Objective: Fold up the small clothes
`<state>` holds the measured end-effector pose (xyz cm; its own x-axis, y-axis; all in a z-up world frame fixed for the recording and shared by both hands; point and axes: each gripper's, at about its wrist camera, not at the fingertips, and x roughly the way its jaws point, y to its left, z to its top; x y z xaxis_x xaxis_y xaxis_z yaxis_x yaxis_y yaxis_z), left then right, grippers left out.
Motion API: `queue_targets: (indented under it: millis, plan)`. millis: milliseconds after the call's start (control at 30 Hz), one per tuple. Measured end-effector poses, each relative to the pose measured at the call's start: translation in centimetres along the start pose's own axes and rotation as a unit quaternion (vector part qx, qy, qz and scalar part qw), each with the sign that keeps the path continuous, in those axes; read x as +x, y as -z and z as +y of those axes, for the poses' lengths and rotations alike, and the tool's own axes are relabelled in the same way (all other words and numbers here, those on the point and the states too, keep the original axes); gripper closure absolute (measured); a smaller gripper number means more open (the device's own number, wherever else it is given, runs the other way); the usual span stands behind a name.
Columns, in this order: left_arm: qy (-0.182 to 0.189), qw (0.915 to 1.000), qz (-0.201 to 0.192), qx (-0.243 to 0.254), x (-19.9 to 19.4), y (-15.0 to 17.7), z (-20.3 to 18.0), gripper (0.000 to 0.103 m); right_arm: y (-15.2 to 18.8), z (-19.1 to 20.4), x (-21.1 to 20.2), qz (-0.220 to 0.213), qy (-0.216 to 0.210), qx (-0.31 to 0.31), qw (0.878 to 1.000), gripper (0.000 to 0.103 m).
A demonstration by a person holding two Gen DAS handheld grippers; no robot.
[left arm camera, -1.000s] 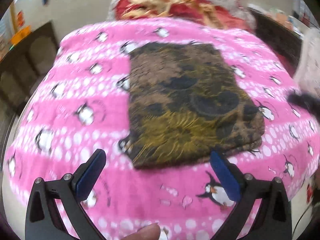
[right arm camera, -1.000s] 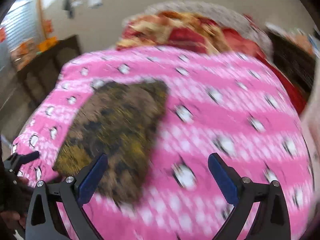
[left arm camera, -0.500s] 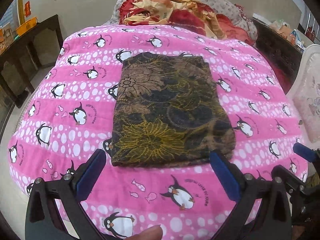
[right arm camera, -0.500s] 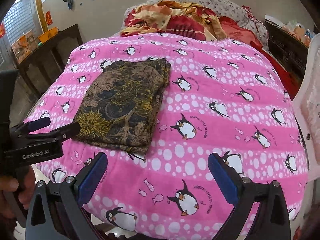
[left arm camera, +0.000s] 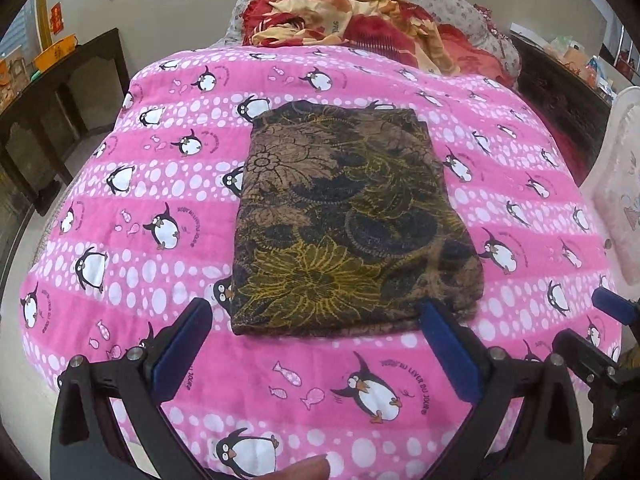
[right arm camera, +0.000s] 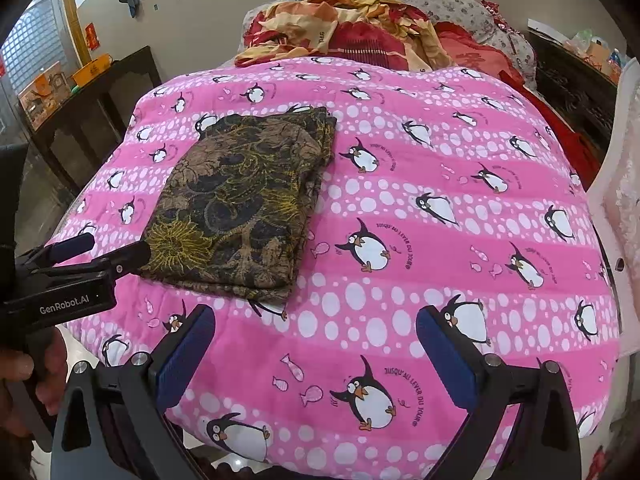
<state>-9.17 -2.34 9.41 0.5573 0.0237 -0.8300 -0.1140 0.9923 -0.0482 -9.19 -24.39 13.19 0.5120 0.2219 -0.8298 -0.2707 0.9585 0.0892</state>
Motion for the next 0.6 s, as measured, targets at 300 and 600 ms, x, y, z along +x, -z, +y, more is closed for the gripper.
queue_targets:
  millis: [300,600]
  plan:
    - [0.003,1.0000,0.003,0.000,0.36,-0.06,0.00,0.000,-0.02,0.00,0.23,0.002,0.000,-0.001,1.000,0.001]
    - [0.008,0.9999,-0.009,0.007,0.08,0.26,-0.75,0.000,0.24,-0.13,0.61,0.006,0.001,-0.002,1.000,0.001]
